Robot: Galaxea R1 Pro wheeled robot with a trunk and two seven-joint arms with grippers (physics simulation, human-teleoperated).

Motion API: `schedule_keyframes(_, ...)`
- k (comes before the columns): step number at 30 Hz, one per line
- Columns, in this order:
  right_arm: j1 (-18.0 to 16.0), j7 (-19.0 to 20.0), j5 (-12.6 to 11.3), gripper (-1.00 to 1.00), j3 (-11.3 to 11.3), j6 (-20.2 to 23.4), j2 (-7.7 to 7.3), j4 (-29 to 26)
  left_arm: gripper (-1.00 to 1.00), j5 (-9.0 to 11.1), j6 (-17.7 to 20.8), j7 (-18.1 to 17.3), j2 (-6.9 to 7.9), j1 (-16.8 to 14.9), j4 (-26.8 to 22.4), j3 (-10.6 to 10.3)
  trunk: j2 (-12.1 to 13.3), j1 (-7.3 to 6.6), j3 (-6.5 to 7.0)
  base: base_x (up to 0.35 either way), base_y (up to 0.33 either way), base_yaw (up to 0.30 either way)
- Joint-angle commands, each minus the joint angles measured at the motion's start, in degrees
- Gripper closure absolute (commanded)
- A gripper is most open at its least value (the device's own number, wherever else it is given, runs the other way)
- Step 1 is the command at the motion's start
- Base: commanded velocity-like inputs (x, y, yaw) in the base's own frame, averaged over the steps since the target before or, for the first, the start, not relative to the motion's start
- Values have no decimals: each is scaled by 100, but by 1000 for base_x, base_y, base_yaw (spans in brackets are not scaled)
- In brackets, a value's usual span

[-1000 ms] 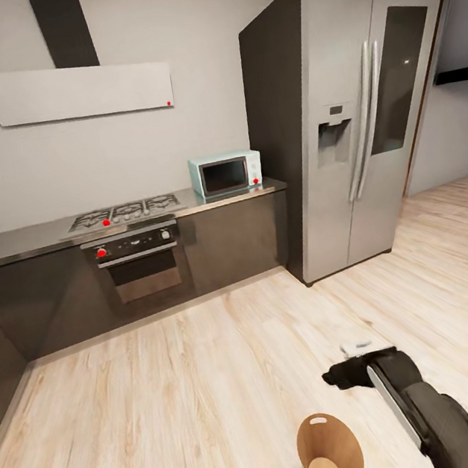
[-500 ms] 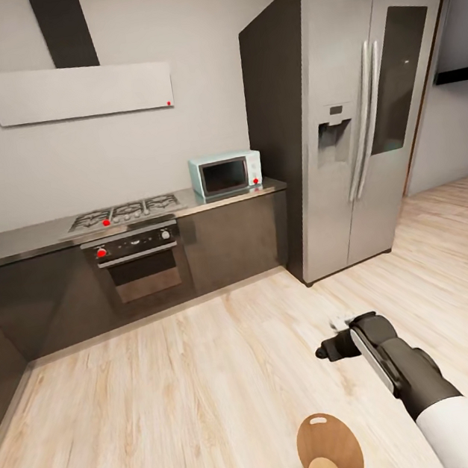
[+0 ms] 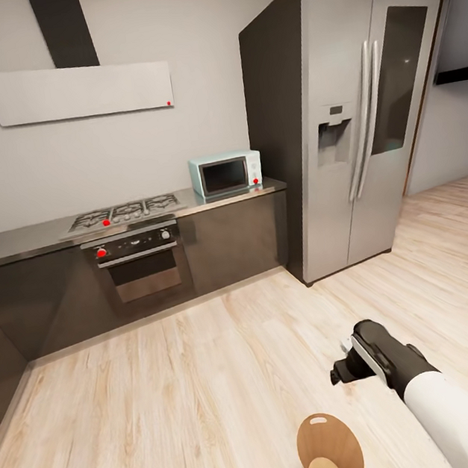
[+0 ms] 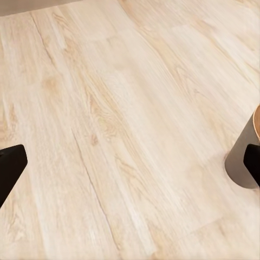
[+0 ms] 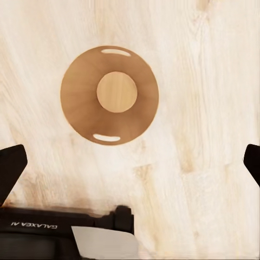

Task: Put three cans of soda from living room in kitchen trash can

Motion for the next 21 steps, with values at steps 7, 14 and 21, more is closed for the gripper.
schedule_keyframes(7, -320, -30, 23, -100, 9, 0, -29, 398, -100, 11, 6, 0, 5, 0, 99, -24, -281, 154, -126, 0, 0, 0)
schedule_keyframes(14, -380, -33, 50, -100, 44, 0, -1, 398, -100, 9, 2, -7, 2, 0, 108, -22, -562, 307, -261, 0, 0, 0)
schedule_keyframes(21, -717, -40, 323, -100, 39, 0, 37, 401, -100, 1, -1, -9, 0, 0, 110, -25, -842, 461, -434, 0, 0, 0)
